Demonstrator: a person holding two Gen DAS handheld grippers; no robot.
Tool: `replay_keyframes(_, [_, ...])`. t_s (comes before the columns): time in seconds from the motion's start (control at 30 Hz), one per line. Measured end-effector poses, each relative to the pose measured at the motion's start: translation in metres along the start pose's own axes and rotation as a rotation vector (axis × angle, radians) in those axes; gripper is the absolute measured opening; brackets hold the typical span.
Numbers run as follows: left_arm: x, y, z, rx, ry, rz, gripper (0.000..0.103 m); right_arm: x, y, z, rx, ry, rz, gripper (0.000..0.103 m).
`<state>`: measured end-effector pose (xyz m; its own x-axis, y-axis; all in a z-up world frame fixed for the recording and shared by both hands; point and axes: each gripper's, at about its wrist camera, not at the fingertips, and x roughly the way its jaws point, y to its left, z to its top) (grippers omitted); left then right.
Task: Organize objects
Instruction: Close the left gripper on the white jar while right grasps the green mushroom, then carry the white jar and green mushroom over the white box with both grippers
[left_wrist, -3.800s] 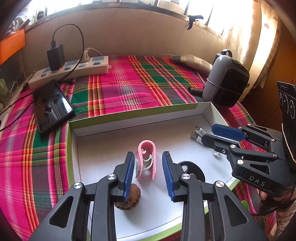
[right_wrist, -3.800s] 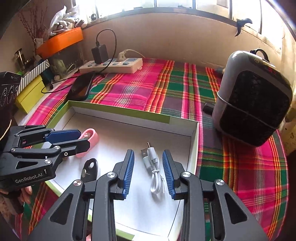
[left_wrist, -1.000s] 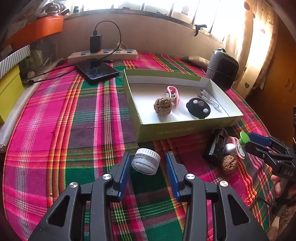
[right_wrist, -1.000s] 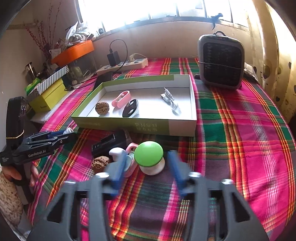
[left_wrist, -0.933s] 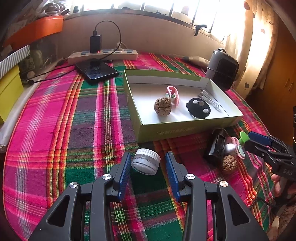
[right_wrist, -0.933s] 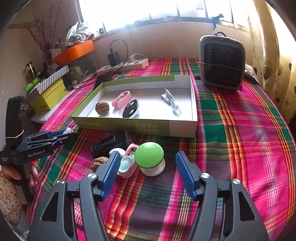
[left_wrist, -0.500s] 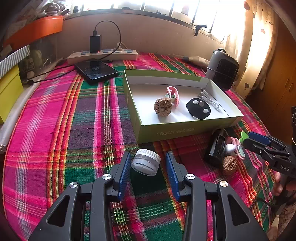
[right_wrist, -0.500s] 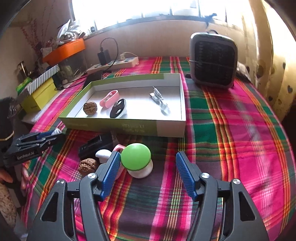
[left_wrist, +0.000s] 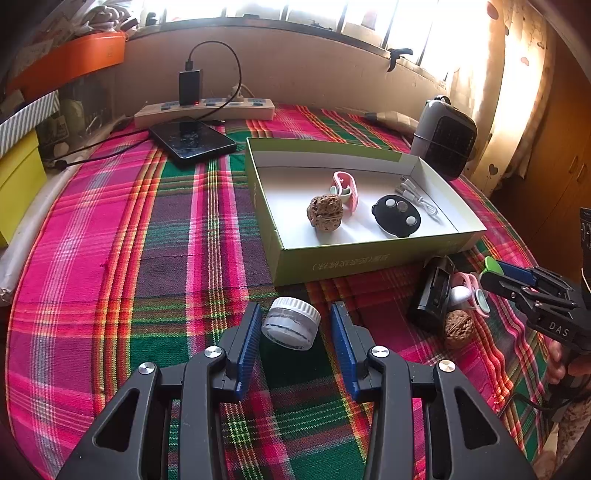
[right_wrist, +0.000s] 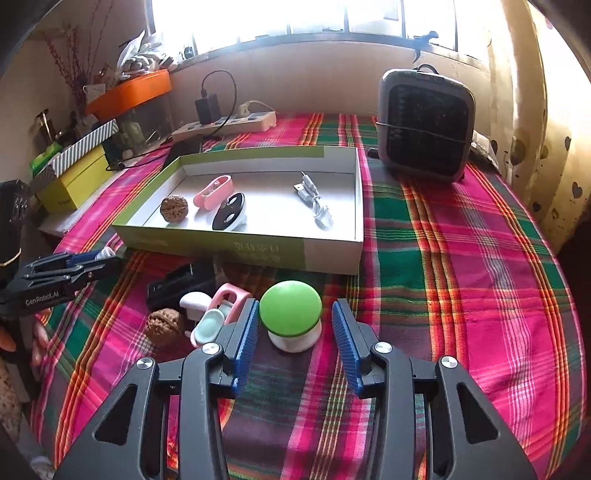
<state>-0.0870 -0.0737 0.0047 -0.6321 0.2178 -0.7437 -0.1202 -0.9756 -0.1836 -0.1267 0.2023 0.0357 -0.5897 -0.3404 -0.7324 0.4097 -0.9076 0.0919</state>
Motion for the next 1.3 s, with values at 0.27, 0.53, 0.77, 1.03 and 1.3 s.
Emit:
replay_keyframes(0.27, [0.0016,-0.0019,0.0015,0.006,0.001,0.015,0.037,0.0074,0.0004,0.0028,0.005,0.019,-0.006,0.042])
replay_keyframes(0.53, [0.0017,-0.0025,0.0014,0.006,0.000,0.025,0.032,0.0073,0.0019,0.0027,-0.005,0.020,-0.011,0.035])
replay_keyframes(0.77, [0.0007,0.0010,0.0009,-0.010,-0.003,0.023,0.029,0.0076,0.0017,0.0034,-0.003,0.019,-0.009,0.035])
replay_keyframes(1.03, [0.0006,0.0008,0.0008,-0.010,-0.003,0.023,0.029,0.0077,0.0014,0.0028,0.000,0.018,-0.008,0.035])
replay_keyframes(1.3, [0.0005,0.0003,0.0007,-0.010,-0.004,0.025,0.029,0.0077,0.0014,0.0026,0.001,0.018,-0.008,0.035])
